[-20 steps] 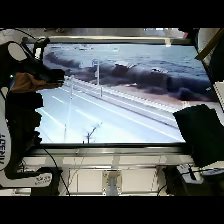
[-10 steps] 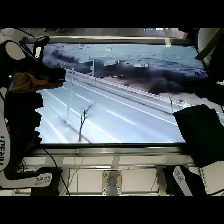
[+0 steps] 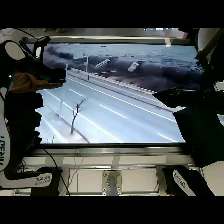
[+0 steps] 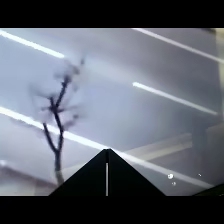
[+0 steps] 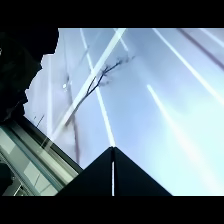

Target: Fold the clothes and pants, and hang the long-sleeved shirts on hangers.

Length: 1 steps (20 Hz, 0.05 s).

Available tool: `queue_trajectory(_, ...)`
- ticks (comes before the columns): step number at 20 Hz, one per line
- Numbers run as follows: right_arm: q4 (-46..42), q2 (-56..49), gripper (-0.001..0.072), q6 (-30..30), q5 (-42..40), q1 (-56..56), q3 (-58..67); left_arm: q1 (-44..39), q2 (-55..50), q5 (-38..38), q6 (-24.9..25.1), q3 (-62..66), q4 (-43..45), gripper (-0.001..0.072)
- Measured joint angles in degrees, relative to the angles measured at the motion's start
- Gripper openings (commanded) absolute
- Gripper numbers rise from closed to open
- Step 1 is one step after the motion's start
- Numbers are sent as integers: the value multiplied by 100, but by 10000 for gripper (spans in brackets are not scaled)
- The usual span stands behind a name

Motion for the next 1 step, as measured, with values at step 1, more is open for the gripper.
queue_trajectory(1, -22, 0, 68, 0, -4, 31, -2, 0, 0, 0, 0, 0, 0, 19)
